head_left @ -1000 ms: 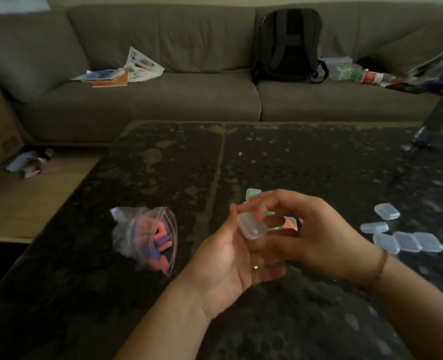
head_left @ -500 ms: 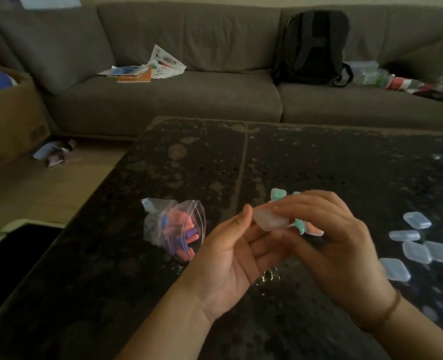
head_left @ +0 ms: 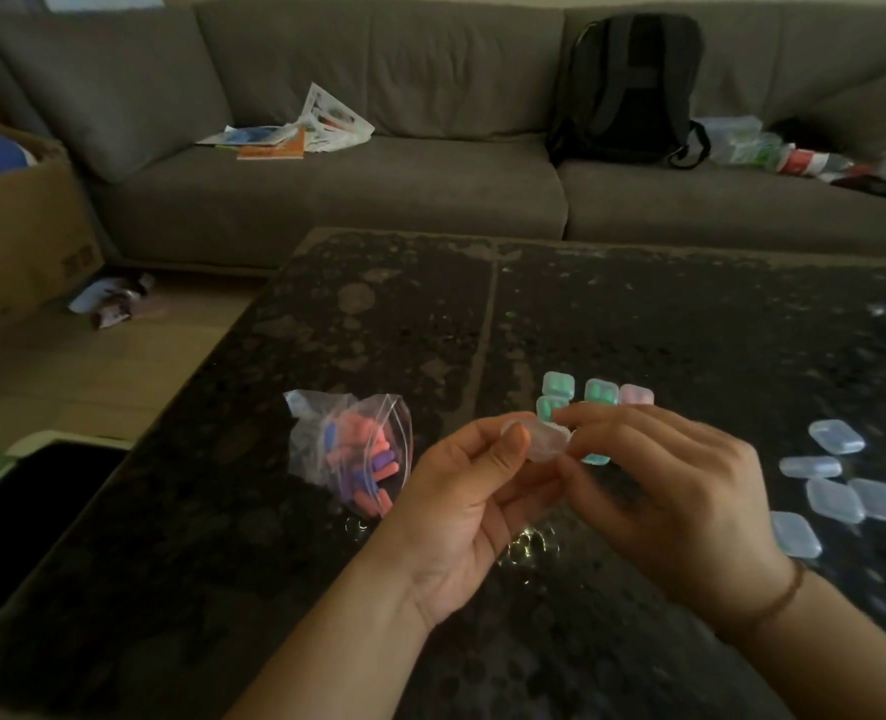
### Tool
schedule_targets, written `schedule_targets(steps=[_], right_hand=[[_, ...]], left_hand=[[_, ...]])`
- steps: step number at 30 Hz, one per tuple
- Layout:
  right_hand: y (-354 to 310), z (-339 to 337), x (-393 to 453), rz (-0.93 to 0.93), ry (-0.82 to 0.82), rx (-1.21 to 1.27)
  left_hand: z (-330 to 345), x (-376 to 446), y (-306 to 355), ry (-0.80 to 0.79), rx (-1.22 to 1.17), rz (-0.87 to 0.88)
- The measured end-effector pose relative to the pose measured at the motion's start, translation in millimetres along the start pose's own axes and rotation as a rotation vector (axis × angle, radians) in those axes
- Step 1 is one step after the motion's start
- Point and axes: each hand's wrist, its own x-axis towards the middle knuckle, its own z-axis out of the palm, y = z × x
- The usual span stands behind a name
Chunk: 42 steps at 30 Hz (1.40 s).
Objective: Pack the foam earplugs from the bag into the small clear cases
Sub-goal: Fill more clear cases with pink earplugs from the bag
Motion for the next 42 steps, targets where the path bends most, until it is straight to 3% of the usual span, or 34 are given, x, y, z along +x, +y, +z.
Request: schedule_targets(steps=[5,19,24,27,31,36,42], right_hand=[[1,2,-2,-0.051,-0.029,-0.060],[-1,3,0,0.065,-0.036,0.035],[-5,1,4,0.319,-0.105,0.273],[-12,5,3,0.348,-0.214,0.485],[-24,3,5,0.467,-0.107,0.719],[-44,37,18,0.405,-0.559,0.356],[-66,88,37,0.366,-0.674,0.210]], left_hand=[[0,0,-3,0.042,0.008,-0.028],[-1,-8,-4,0.042,0.042,-0.131],[-8,-16,7,-0.165,0.275,-0.222],[-17,-22,14,-0.210,0.309,-0.286],[-41,-33,42,-0.070,0.196,-0.202],[-64,-51,79,0.272,0.166,-0.043],[-83,-58,86,0.534,0.134,-0.004]])
